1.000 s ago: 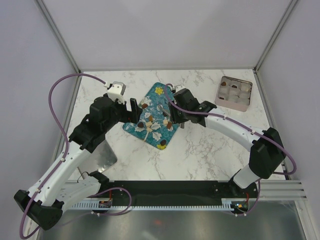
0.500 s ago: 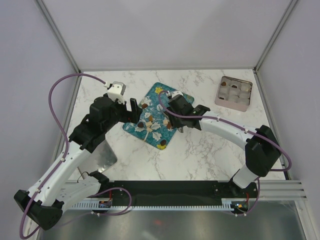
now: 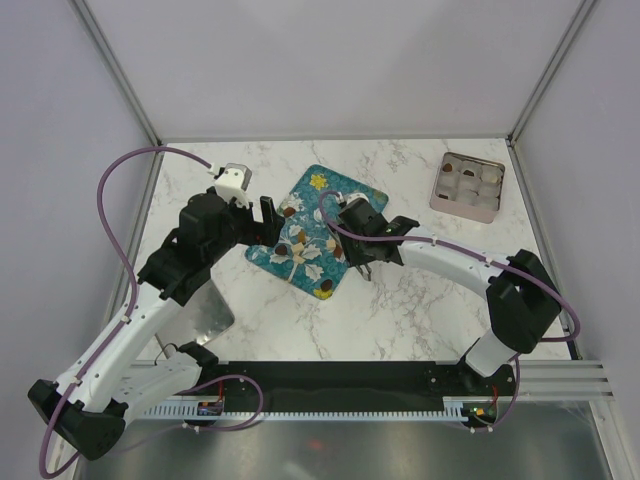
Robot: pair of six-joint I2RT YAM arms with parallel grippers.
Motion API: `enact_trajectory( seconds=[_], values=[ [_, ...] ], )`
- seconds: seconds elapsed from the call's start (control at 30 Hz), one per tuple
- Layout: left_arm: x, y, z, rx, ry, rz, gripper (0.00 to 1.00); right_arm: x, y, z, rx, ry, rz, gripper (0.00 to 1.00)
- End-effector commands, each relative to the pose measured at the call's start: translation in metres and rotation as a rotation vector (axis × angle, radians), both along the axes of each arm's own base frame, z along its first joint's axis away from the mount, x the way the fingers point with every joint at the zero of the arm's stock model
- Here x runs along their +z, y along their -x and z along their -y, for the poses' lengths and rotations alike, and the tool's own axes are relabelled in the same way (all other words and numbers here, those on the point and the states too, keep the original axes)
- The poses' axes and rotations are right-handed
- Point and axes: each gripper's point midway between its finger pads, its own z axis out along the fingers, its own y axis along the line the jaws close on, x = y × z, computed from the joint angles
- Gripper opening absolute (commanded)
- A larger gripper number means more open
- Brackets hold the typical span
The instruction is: Pack the chocolate
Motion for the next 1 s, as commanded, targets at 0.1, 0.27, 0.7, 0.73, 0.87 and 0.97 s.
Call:
enact_trajectory(
  seconds=[0.1, 0.27, 0.7, 0.73, 0.87, 0.97],
  values=[
    [0.012, -0.003, -0.001, 0.002, 0.009, 0.038, 0.95, 0.015, 0.004, -0.009, 0.003, -0.069, 0.008, 0.45],
    [0.012, -0.003, -0.002, 0.004, 0.007, 0.038, 0.95, 0.022, 0.004, -0.011, 0.002, -0.087, 0.017, 0.41],
    [0.013, -0.002, -0.002, 0.004, 0.009, 0.041, 0.95, 0.043, -0.006, -0.008, -0.011, -0.074, 0.055, 0.38],
    [0.014, -0.002, -0.002, 0.006, 0.01, 0.043, 0.95, 0.042, -0.007, -0.008, -0.013, -0.07, 0.052, 0.38],
    [0.013, -0.002, -0.002, 0.006, 0.008, 0.04, 0.95, 0.046, -0.016, -0.006, -0.027, -0.07, 0.057, 0.37],
    [0.012, -0.002, -0.002, 0.007, 0.008, 0.041, 0.95, 0.047, -0.024, 0.0, -0.041, -0.063, 0.057, 0.37]
  ],
)
